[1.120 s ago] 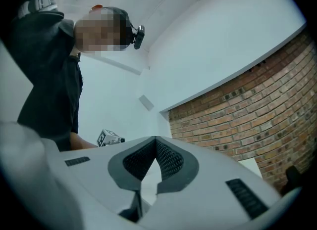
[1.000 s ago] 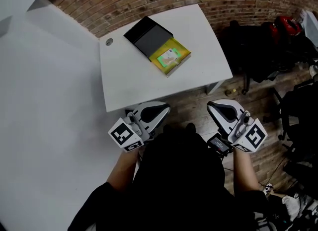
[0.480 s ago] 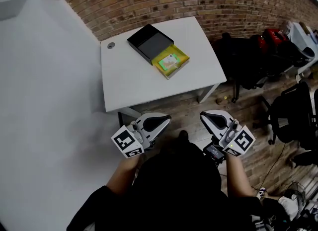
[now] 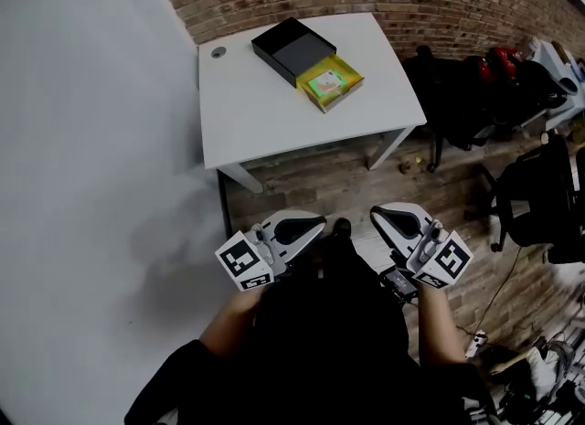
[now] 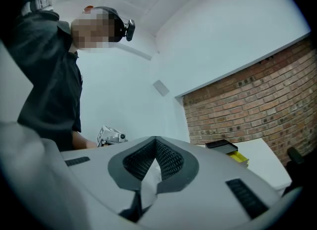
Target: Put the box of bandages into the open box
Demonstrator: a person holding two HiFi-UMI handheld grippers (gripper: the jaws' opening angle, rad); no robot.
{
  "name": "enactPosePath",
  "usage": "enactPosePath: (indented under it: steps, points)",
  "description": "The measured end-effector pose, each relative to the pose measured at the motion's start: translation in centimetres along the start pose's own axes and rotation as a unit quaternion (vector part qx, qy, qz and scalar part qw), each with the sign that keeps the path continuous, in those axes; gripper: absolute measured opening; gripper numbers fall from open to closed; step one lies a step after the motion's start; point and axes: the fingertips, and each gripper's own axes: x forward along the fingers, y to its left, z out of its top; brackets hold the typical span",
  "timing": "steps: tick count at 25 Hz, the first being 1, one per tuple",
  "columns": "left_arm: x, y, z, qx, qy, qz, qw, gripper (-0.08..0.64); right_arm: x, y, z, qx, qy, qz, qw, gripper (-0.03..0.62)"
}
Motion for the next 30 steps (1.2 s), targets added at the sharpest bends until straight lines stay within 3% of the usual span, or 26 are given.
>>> enactPosePath:
  steps: [8, 16, 22, 30]
  points:
    - [0.0, -3.7, -1.4, 0.009, -0.001, -0.016, 0.9998, 0.015, -2.7, 3.1, -0.7, -0.002, 0.002, -0.006, 1.0, 0.005]
    - [3.1, -6.8, -0.2, 0.04, -0.005, 0.016, 0.9991, 0.015, -6.6, 3.6, 1.3, -0.018, -0.014, 0.039, 0.999, 0.005]
    - [5.8, -9.3, -0.6, 0.044, -0.002, 0.033, 0.9985, 0.015, -10.8, 3.1, 0.2, 0.013, -0.017, 0.054, 0.998, 0.005]
    - [7.4, -11.2, -3.2, 0.032, 0.017, 0.048, 0.9982, 0.015, -13.0, 3.9, -1.0, 0.018, -0.019, 0.087, 0.996, 0.005]
